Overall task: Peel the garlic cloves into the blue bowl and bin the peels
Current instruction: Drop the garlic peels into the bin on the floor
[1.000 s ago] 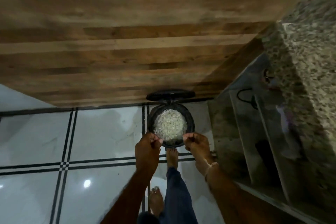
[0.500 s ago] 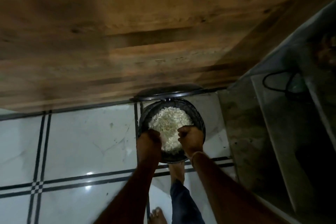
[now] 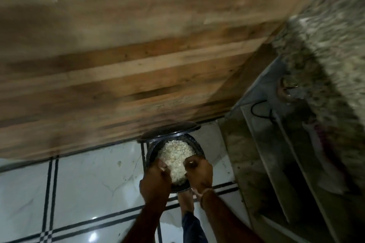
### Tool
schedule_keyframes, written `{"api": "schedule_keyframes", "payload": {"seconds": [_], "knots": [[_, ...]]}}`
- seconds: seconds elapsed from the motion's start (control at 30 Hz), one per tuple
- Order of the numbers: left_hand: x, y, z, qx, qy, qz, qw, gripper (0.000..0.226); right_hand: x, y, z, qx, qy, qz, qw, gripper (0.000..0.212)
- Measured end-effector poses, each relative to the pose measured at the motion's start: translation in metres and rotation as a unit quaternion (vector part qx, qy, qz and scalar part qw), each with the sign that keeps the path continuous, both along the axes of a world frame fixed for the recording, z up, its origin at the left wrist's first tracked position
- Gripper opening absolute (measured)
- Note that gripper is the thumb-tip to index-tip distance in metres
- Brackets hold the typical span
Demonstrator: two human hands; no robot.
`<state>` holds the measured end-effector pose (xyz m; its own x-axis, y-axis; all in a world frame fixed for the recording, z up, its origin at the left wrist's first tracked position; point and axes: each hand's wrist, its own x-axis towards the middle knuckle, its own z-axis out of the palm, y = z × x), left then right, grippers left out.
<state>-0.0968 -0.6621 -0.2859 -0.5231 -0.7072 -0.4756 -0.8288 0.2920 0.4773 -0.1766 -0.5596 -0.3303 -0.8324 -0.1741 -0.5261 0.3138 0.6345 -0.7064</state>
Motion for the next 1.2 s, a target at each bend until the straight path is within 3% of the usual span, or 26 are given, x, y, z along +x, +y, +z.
{"api": "schedule_keyframes", "payload": {"seconds": [0.1, 0.2, 0.3, 0.4, 0.53, 0.67, 0.8, 0.9, 1.07, 1.2], "knots": [[0.011, 0.007, 0.059, -0.01, 0.043, -0.058, 0.997, 0.021, 0.008, 0.027, 0.069, -0.064, 0.004, -0.063, 0.996, 0.02], [0.027, 0.03, 0.134, 0.012, 0.086, -0.123, 0.989, 0.03, 0.031, 0.065, 0.147, -0.144, 0.011, -0.101, 0.984, 0.013], [0.044, 0.066, 0.194, 0.033, 0.116, -0.201, 0.972, 0.03, 0.065, 0.117, 0.224, -0.186, 0.031, -0.138, 0.972, 0.02], [0.063, 0.114, 0.241, 0.048, 0.146, -0.276, 0.949, 0.028, 0.114, 0.175, 0.279, -0.223, 0.047, -0.198, 0.953, 0.011], [0.074, 0.186, 0.284, 0.081, 0.189, -0.347, 0.915, 0.032, 0.169, 0.252, 0.322, -0.187, 0.109, -0.239, 0.947, 0.013], [0.084, 0.274, 0.314, 0.09, 0.231, -0.451, 0.858, 0.028, 0.204, 0.333, 0.341, -0.133, 0.195, -0.279, 0.931, 0.017], [0.091, 0.367, 0.326, 0.081, 0.234, -0.518, 0.819, 0.026, 0.231, 0.424, 0.347, -0.07, 0.262, -0.33, 0.904, 0.016], [0.096, 0.438, 0.327, 0.092, 0.219, -0.561, 0.793, 0.021, 0.251, 0.491, 0.35, -0.039, 0.265, -0.369, 0.89, 0.014], [0.107, 0.544, 0.32, 0.11, 0.213, -0.581, 0.778, 0.021, 0.278, 0.595, 0.341, 0.011, 0.267, -0.407, 0.873, 0.01], [0.107, 0.591, 0.312, 0.107, 0.191, -0.588, 0.779, 0.02, 0.28, 0.644, 0.332, 0.056, 0.245, -0.374, 0.893, 0.018]]}}
